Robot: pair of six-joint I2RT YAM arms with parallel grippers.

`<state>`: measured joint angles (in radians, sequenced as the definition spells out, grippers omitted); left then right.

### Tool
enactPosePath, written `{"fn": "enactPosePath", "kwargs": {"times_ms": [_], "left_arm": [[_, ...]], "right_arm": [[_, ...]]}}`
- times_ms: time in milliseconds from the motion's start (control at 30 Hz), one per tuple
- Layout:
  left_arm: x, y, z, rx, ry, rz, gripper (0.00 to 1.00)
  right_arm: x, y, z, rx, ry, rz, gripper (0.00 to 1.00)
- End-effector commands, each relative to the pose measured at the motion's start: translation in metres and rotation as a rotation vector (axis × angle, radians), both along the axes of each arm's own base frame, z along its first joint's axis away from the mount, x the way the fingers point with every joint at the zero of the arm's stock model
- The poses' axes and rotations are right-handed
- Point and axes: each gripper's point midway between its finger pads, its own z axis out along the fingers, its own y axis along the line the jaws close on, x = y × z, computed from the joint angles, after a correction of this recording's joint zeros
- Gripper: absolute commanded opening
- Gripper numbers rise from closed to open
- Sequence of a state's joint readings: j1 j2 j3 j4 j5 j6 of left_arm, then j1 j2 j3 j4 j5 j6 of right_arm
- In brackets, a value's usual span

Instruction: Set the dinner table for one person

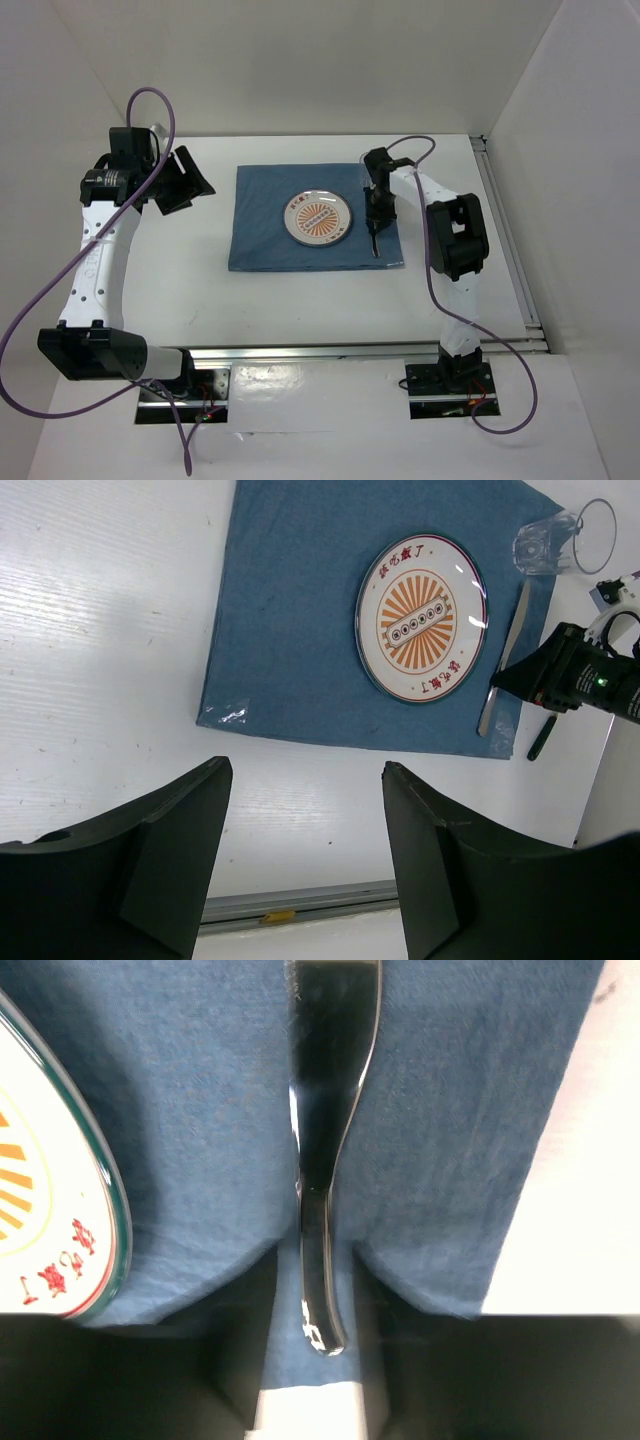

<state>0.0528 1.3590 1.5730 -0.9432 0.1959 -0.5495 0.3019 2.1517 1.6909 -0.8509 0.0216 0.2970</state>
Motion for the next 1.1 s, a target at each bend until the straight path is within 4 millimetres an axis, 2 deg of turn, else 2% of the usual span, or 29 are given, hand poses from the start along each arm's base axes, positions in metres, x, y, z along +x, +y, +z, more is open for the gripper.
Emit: {"fn": "enactPosePath", "kwargs": {"times_ms": [0, 100, 133, 167, 200, 233, 333, 367, 400, 467, 500, 567, 600, 633, 733, 833, 900, 1033, 1067], "left_arm": [[-0.001, 0.001, 0.016, 0.022, -0.052, -0.012, 0.75], [0.003, -0.001, 0.005, 0.046, -0.044, -0.010, 0.75], [0.005, -0.005, -0.005, 0.059, -0.026, -0.020, 0.75], [0.005, -0.007, -0.006, 0.071, -0.026, -0.020, 0.75], [0.008, -0.010, -0.021, 0.093, 0.016, -0.026, 0.75], [0.008, -0.008, -0.025, 0.105, 0.026, -0.015, 0.75], [0.012, -0.019, -0.042, 0.143, 0.069, -0.042, 0.76], [0.009, -0.028, -0.046, 0.154, 0.088, -0.068, 0.76], [0.010, -0.031, -0.050, 0.181, 0.093, -0.082, 0.76], [0.012, -0.041, -0.056, 0.207, 0.105, -0.105, 0.77], [0.009, -0.052, -0.058, 0.223, 0.116, -0.135, 0.77], [0.010, -0.065, -0.066, 0.240, 0.140, -0.170, 0.77], [0.011, -0.065, -0.069, 0.242, 0.149, -0.171, 0.77], [0.010, -0.070, -0.069, 0.220, 0.151, -0.189, 0.77], [0.008, -0.079, -0.072, 0.216, 0.160, -0.219, 0.77], [0.009, -0.088, -0.067, 0.219, 0.133, -0.245, 0.77], [0.009, -0.087, -0.068, 0.246, 0.137, -0.250, 0.77], [0.007, -0.086, -0.073, 0.269, 0.159, -0.249, 0.77], [0.007, -0.086, -0.073, 0.269, 0.159, -0.249, 0.77]], "right_arm": [[0.021, 0.006, 0.035, 0.047, -0.106, -0.015, 0.48], [0.023, 0.006, 0.058, 0.063, -0.156, -0.014, 0.67], [0.025, 0.005, 0.071, 0.064, -0.188, -0.017, 0.67], [0.023, 0.004, 0.077, 0.065, -0.192, -0.017, 0.68], [0.021, 0.001, 0.082, 0.055, -0.199, -0.022, 0.68], [0.021, 0.000, 0.088, 0.051, -0.216, -0.025, 0.66], [0.009, -0.019, 0.105, 0.017, -0.251, -0.076, 0.53], [0.007, -0.027, 0.122, 0.035, -0.300, -0.105, 0.49], [-0.005, -0.047, 0.108, 0.014, -0.269, -0.154, 0.48], [-0.013, -0.070, 0.105, 0.019, -0.292, -0.217, 0.47], [-0.027, -0.098, 0.094, 0.004, -0.272, -0.280, 0.50], [-0.034, -0.117, 0.084, 0.028, -0.264, -0.330, 0.58], [-0.044, -0.133, 0.071, 0.024, -0.226, -0.373, 0.62], [-0.047, -0.139, 0.062, 0.017, -0.200, -0.390, 0.65], [-0.052, -0.147, 0.043, 0.008, -0.159, -0.411, 0.65], [-0.049, -0.160, 0.031, 0.015, -0.160, -0.449, 0.56], [-0.044, -0.159, 0.024, 0.042, -0.159, -0.449, 0.56], [-0.043, -0.163, 0.015, 0.042, -0.149, -0.441, 0.54], [-0.047, -0.162, 0.007, 0.040, -0.126, -0.441, 0.52]]}}
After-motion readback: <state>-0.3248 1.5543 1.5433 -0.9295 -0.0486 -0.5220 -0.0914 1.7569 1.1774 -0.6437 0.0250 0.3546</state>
